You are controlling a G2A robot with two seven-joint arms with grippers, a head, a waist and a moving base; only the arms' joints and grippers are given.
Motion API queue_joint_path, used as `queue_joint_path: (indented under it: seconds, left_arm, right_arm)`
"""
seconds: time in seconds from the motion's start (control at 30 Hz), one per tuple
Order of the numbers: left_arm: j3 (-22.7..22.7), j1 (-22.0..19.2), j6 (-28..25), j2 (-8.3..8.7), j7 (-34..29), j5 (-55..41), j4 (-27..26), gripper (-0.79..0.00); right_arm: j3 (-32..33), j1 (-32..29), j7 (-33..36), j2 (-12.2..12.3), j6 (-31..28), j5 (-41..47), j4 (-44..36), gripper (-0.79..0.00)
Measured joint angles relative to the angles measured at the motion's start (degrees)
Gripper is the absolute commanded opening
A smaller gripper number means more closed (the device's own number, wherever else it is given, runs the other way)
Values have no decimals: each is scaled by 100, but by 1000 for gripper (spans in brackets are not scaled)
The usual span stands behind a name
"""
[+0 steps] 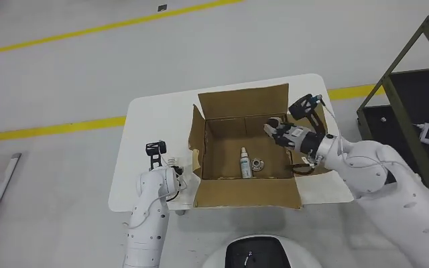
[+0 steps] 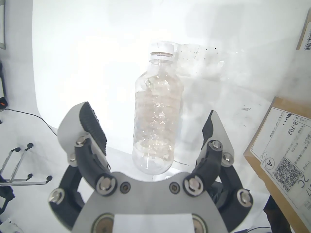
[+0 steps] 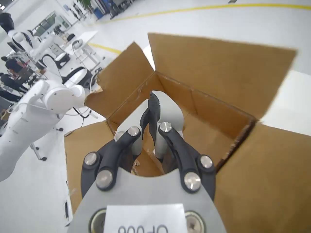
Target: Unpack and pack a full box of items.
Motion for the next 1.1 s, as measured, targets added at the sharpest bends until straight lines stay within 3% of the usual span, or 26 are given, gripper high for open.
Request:
queue_joint_path:
  seconds: [0.13,0.67,0.87,1.0,1.1]
  left_arm:
    - [0,0,0,0,0,0,0,0]
    - [0,0,0,0,0,0,0,0]
    - [0,0,0,0,0,0,0,0]
    - [0,0,0,0,0,0,0,0]
    - [0,0,0,0,0,0,0,0]
  right_arm:
    - [-714,487,90,-138,610,-234,590,-785]
    - [-782,419,39,-161,722,-244,558,-785]
    - [-1568,751,196,-409,2503,-697,554,-785]
    - [-2310,1246,249,-716,3925,-941,865,-785]
    - [-2790,1541,139,-949,4624,-1002,1280,-785]
